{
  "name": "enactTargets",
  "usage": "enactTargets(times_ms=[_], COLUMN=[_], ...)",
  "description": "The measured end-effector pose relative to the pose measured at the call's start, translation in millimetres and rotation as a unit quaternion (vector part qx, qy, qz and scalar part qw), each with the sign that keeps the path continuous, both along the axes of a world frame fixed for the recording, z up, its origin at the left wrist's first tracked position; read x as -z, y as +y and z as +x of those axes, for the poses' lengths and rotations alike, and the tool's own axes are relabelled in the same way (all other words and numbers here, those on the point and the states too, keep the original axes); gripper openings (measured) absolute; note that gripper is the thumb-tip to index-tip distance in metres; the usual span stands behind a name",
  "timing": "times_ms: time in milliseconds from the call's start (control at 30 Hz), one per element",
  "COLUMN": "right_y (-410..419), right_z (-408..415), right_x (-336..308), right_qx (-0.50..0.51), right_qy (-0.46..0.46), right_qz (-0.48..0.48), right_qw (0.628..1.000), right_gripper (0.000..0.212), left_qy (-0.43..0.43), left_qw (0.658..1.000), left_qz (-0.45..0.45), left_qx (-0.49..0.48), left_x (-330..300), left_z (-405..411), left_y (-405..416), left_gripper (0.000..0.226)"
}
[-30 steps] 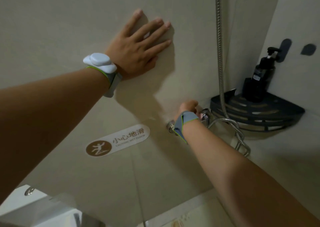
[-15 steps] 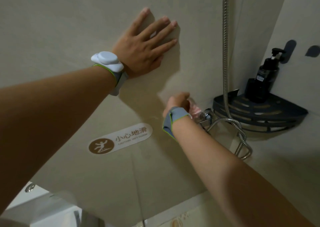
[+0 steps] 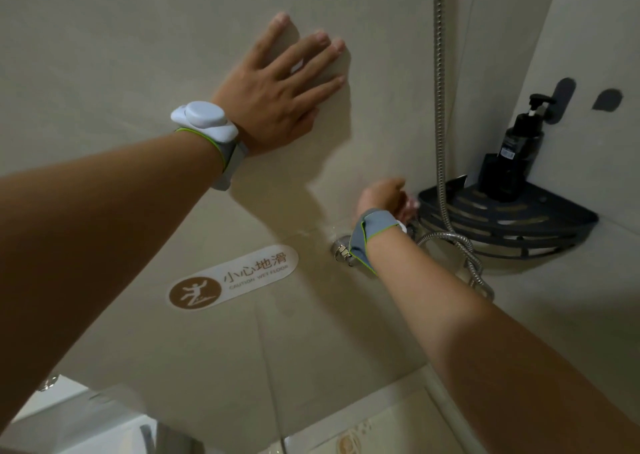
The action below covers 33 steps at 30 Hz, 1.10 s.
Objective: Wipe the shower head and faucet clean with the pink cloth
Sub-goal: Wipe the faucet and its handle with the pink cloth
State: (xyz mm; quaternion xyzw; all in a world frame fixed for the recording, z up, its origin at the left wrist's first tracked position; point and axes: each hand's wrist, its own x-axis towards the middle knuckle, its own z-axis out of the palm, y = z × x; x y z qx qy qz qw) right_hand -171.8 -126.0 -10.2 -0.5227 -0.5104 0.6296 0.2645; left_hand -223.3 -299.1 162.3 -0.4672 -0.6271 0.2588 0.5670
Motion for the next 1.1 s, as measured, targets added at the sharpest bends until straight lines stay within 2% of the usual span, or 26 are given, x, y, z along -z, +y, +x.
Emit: enactTargets(times_ms=[67,167,333,400,467,567,700,767,833,900,967,1000,1033,1067,1100], right_y=[-2,-6,-10,-13,-24,-45,-93,-114,-132,-151,-172,-185,-196,-206,-213], right_z=[4,13,23,26,35,49,80,87,89,85,80,76,70,64,60], right_x=[-7,10,40,42,40,53,74,81,83,80,62,58,55,55,59], right_qx=[-0.024,-0.135,-0.227,-0.262,-0.309,-0.372,-0.392,-0.393,-0.406,-0.396,-0.372,-0.366,-0.364,-0.378,-0.391], right_qy=[-0.042,-0.113,-0.219,-0.229,-0.224,-0.191,-0.191,-0.181,-0.122,0.008,0.075,0.087,0.092,0.074,0.034], right_qz=[0.089,0.19,0.248,0.269,0.277,0.352,0.439,0.452,0.429,0.334,0.243,0.244,0.269,0.337,0.447], right_qw=[0.995,0.966,0.916,0.898,0.882,0.838,0.785,0.78,0.798,0.855,0.893,0.894,0.887,0.859,0.804], right_gripper=[0.058,0.053,0.058,0.058,0.054,0.038,0.046,0.051,0.048,0.035,0.043,0.05,0.056,0.06,0.061], left_qy=[0.006,0.021,0.028,0.028,0.024,0.009,0.01,0.017,0.02,0.018,0.013,0.01,0.004,-0.007,-0.021], left_qw=[1.0,1.0,1.0,1.0,1.0,1.0,0.999,0.999,0.999,0.999,0.999,0.999,0.999,0.998,0.998], left_qz=[0.005,0.012,0.013,0.006,-0.002,-0.011,-0.011,-0.011,-0.01,-0.012,-0.013,-0.016,-0.018,-0.018,-0.018], left_qx=[0.004,0.008,0.004,-0.007,-0.013,-0.027,-0.028,-0.028,-0.028,-0.033,-0.035,-0.041,-0.047,-0.052,-0.057], left_x=[0,1,2,2,1,-1,-2,-1,-2,-1,2,3,3,3,2], left_z=[-1,-3,-6,-6,-3,0,2,0,0,-1,0,1,2,3,3], left_y=[0,0,-3,-4,-4,-2,-1,-3,-3,-3,-4,-6,-6,-7,-8], left_gripper=[0.05,0.049,0.05,0.05,0.05,0.05,0.05,0.049,0.05,0.05,0.049,0.049,0.049,0.049,0.05])
